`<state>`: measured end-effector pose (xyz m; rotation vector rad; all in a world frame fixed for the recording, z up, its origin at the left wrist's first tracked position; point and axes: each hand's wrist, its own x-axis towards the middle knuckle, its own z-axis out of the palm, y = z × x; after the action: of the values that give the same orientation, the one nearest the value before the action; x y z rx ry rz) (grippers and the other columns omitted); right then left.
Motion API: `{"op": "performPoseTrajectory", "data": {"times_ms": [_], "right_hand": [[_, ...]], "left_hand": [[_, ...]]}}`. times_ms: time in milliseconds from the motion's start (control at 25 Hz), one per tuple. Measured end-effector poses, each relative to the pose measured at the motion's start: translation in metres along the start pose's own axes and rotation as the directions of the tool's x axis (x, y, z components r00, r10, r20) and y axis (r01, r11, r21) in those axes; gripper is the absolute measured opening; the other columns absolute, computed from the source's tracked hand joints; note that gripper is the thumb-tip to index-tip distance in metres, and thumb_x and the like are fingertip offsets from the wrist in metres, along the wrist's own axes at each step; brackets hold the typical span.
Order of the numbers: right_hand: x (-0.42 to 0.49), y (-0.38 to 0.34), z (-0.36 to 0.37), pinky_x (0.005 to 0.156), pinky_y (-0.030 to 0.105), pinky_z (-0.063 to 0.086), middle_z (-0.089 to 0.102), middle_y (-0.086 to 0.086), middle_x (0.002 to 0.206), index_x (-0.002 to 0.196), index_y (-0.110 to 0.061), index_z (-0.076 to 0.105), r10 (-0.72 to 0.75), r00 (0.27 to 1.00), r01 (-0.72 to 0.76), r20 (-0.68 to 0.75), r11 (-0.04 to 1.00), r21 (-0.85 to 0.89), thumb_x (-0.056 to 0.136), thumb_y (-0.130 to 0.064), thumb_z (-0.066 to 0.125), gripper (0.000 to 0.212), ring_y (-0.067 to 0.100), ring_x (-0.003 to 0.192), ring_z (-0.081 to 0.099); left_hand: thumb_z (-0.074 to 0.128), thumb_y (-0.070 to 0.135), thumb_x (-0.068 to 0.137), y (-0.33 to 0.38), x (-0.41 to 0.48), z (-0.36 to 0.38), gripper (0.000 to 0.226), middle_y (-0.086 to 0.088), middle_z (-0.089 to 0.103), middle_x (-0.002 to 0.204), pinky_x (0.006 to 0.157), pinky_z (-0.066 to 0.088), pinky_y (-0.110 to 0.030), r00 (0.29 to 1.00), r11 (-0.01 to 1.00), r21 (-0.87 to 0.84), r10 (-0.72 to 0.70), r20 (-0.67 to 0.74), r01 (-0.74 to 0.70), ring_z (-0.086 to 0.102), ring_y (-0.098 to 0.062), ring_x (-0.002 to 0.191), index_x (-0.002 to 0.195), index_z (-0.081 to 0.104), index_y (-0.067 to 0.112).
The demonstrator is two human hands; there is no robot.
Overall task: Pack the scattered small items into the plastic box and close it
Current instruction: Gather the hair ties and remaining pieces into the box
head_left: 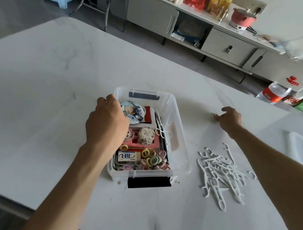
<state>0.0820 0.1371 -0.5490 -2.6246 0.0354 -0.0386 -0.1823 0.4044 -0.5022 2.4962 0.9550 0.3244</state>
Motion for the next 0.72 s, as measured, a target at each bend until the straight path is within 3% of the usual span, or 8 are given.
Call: {"op": "performPoseTrajectory", "data": {"times_ms": [80, 200, 320, 440, 520, 560, 640, 720], "right_hand": [[0.005, -0.003, 0.01, 0.092, 0.045, 0.049, 0.059, 0.026, 0.118, 0.112, -0.001, 0.065, -0.004, 1.0, 0.003, -0.006, 0.999, -0.05, 0.088, -0.006, 0.057, 0.026, 0.04, 0.106, 0.058], [-0.008, -0.012, 0.021, 0.079, 0.032, 0.042, 0.062, 0.025, 0.109, 0.096, 0.001, 0.068, -0.111, 0.994, 0.113, 0.017, 0.987, -0.113, 0.084, -0.002, 0.06, 0.015, 0.037, 0.102, 0.057], [-0.037, -0.021, 0.015, 0.069, 0.028, 0.039, 0.069, 0.02, 0.097, 0.089, -0.002, 0.07, -0.175, 0.975, 0.191, 0.134, 0.975, -0.116, 0.084, -0.003, 0.063, 0.009, 0.033, 0.093, 0.061], [-0.08, -0.042, -0.006, 0.064, 0.029, 0.043, 0.07, 0.011, 0.082, 0.084, -0.009, 0.067, -0.222, 0.968, 0.204, 0.115, 0.967, 0.155, 0.087, -0.008, 0.064, 0.004, 0.025, 0.075, 0.06], [-0.116, -0.064, -0.028, 0.063, 0.026, 0.045, 0.067, 0.0, 0.072, 0.082, -0.016, 0.064, -0.338, 0.94, 0.302, 0.048, 0.889, 0.343, 0.086, -0.011, 0.065, 0.007, 0.013, 0.065, 0.057], [-0.136, -0.075, -0.04, 0.062, 0.02, 0.045, 0.066, -0.007, 0.069, 0.081, -0.02, 0.064, -0.444, 0.893, 0.391, 0.075, 0.846, 0.363, 0.085, -0.011, 0.067, 0.011, 0.007, 0.061, 0.057], [-0.176, -0.092, -0.053, 0.062, 0.009, 0.043, 0.065, -0.012, 0.072, 0.082, -0.023, 0.066, -0.662, 0.72, 0.609, 0.207, 0.746, 0.268, 0.083, -0.01, 0.069, 0.014, 0.0, 0.063, 0.059], [-0.21, -0.101, -0.05, 0.065, 0.011, 0.044, 0.063, -0.008, 0.084, 0.086, -0.016, 0.069, -0.775, 0.533, 0.79, 0.34, 0.6, 0.126, 0.086, -0.011, 0.068, 0.005, 0.003, 0.067, 0.058]], "left_hand": [[0.042, 0.01, 0.097, 0.001, 0.001, 0.0, 0.031, -0.02, 0.052, 0.121, 0.079, 0.039, -0.038, 1.0, 1.0, -0.006, 0.002, -0.005, -0.002, 0.055, -0.038, 0.107, 0.127, 0.045, 0.001], [0.041, 0.009, 0.097, -0.002, 0.002, 0.001, 0.03, -0.019, 0.052, 0.12, 0.078, 0.037, -0.038, 1.0, 1.0, 0.007, -0.008, 0.0, 0.008, 0.055, -0.039, 0.107, 0.125, 0.046, 0.002], [0.041, 0.009, 0.097, -0.002, 0.0, 0.0, 0.028, -0.019, 0.051, 0.119, 0.077, 0.035, -0.038, 1.0, 1.0, 0.01, -0.004, 0.017, 0.004, 0.054, -0.04, 0.108, 0.123, 0.047, 0.002], [0.041, 0.008, 0.098, -0.003, -0.001, -0.003, 0.024, -0.02, 0.051, 0.116, 0.074, 0.035, -0.037, 1.0, 1.0, -0.001, 0.002, 0.031, -0.002, 0.055, -0.041, 0.104, 0.119, 0.049, 0.002], [0.041, 0.008, 0.098, -0.005, -0.003, -0.005, 0.022, -0.021, 0.052, 0.115, 0.074, 0.036, -0.038, 0.999, 1.0, -0.01, 0.008, 0.039, -0.008, 0.056, -0.041, 0.103, 0.117, 0.049, 0.001], [0.041, 0.008, 0.098, -0.005, -0.004, -0.006, 0.022, -0.021, 0.052, 0.115, 0.074, 0.037, -0.038, 0.999, 1.0, -0.011, 0.011, 0.04, -0.011, 0.056, -0.041, 0.103, 0.117, 0.049, 0.001], [0.041, 0.008, 0.098, -0.006, -0.004, -0.007, 0.023, -0.023, 0.051, 0.117, 0.073, 0.034, -0.037, 0.999, 1.0, -0.007, 0.012, 0.043, -0.012, 0.055, -0.042, 0.105, 0.119, 0.049, -0.001], [0.042, 0.007, 0.098, -0.007, -0.004, -0.009, 0.025, -0.024, 0.052, 0.118, 0.073, 0.035, -0.038, 0.999, 1.0, -0.007, 0.012, 0.045, -0.012, 0.055, -0.043, 0.106, 0.119, 0.049, -0.002]]}}
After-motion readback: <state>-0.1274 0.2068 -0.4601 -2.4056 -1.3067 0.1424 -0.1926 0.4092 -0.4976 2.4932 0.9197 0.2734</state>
